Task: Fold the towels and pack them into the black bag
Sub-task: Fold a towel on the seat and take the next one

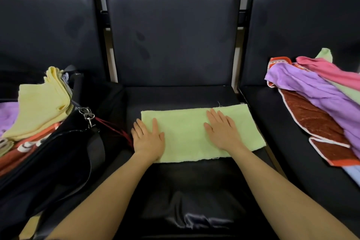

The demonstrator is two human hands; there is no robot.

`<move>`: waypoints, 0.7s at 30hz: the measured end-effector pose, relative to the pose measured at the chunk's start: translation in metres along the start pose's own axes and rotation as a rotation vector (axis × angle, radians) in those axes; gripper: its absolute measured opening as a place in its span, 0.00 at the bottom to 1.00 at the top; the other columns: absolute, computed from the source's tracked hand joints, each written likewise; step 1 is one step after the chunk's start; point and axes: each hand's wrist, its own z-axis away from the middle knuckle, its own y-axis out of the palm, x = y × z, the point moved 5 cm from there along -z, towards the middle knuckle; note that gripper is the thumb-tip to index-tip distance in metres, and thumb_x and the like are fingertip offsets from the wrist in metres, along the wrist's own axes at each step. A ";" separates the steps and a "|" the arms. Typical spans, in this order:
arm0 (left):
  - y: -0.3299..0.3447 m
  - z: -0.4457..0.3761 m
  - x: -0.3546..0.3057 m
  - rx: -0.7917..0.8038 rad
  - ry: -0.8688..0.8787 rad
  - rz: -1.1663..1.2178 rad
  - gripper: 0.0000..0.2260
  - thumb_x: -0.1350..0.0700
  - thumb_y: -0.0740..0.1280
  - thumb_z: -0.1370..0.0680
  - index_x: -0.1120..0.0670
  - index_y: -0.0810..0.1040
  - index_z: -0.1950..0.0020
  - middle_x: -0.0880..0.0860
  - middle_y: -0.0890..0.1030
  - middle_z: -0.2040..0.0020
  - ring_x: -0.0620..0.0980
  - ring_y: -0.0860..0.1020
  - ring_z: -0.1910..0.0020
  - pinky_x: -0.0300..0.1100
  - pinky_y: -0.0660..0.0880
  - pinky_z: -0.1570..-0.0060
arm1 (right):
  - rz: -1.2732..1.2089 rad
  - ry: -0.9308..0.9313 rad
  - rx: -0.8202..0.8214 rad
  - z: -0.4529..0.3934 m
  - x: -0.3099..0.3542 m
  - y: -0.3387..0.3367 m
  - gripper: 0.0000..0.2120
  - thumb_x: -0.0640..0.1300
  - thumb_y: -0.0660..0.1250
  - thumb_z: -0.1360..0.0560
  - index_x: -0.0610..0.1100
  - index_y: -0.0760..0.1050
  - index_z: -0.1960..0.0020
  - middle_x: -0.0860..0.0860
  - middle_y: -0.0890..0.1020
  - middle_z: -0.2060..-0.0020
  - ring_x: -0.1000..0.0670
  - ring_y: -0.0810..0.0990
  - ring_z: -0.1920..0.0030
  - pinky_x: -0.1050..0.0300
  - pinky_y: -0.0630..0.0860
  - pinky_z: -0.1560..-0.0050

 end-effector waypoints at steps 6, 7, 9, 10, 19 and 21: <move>-0.006 0.035 0.001 -0.091 0.019 -0.050 0.21 0.50 0.50 0.18 0.55 0.57 0.27 0.63 0.64 0.32 0.60 0.64 0.33 0.50 0.60 0.34 | 0.049 0.018 0.041 0.028 0.002 0.006 0.26 0.54 0.41 0.17 0.48 0.44 0.22 0.53 0.45 0.22 0.51 0.43 0.23 0.52 0.41 0.25; -0.010 0.038 0.004 -0.131 0.000 -0.069 0.19 0.53 0.52 0.19 0.55 0.59 0.28 0.61 0.68 0.36 0.58 0.68 0.38 0.48 0.63 0.38 | 0.061 0.013 0.048 0.031 0.002 0.006 0.26 0.54 0.42 0.17 0.49 0.43 0.22 0.53 0.45 0.22 0.51 0.43 0.23 0.52 0.41 0.25; -0.014 0.042 0.008 -0.152 -0.051 -0.084 0.20 0.59 0.54 0.21 0.55 0.59 0.29 0.58 0.70 0.40 0.56 0.70 0.42 0.46 0.66 0.41 | 0.099 0.001 0.049 0.037 0.003 0.007 0.26 0.55 0.42 0.18 0.49 0.43 0.22 0.53 0.45 0.22 0.51 0.43 0.23 0.51 0.42 0.25; -0.014 0.044 0.009 -0.147 -0.063 -0.079 0.21 0.61 0.55 0.23 0.55 0.59 0.29 0.58 0.70 0.41 0.56 0.70 0.43 0.46 0.66 0.42 | 0.114 -0.001 0.048 0.039 0.004 0.007 0.27 0.55 0.41 0.18 0.49 0.43 0.22 0.53 0.45 0.22 0.51 0.43 0.23 0.51 0.42 0.25; -0.038 0.047 -0.001 -0.180 0.056 -0.049 0.13 0.65 0.59 0.24 0.59 0.65 0.40 0.58 0.68 0.41 0.47 0.70 0.69 0.41 0.67 0.59 | 0.186 -0.023 0.109 0.051 0.012 0.010 0.28 0.65 0.40 0.21 0.61 0.38 0.24 0.48 0.40 0.23 0.47 0.38 0.23 0.46 0.38 0.25; -0.054 0.050 -0.003 -0.224 0.081 -0.055 0.14 0.66 0.60 0.24 0.59 0.65 0.40 0.59 0.66 0.40 0.46 0.68 0.70 0.41 0.66 0.62 | 0.196 -0.025 0.141 0.050 0.017 0.013 0.29 0.67 0.39 0.22 0.61 0.37 0.24 0.48 0.38 0.23 0.47 0.36 0.23 0.45 0.36 0.26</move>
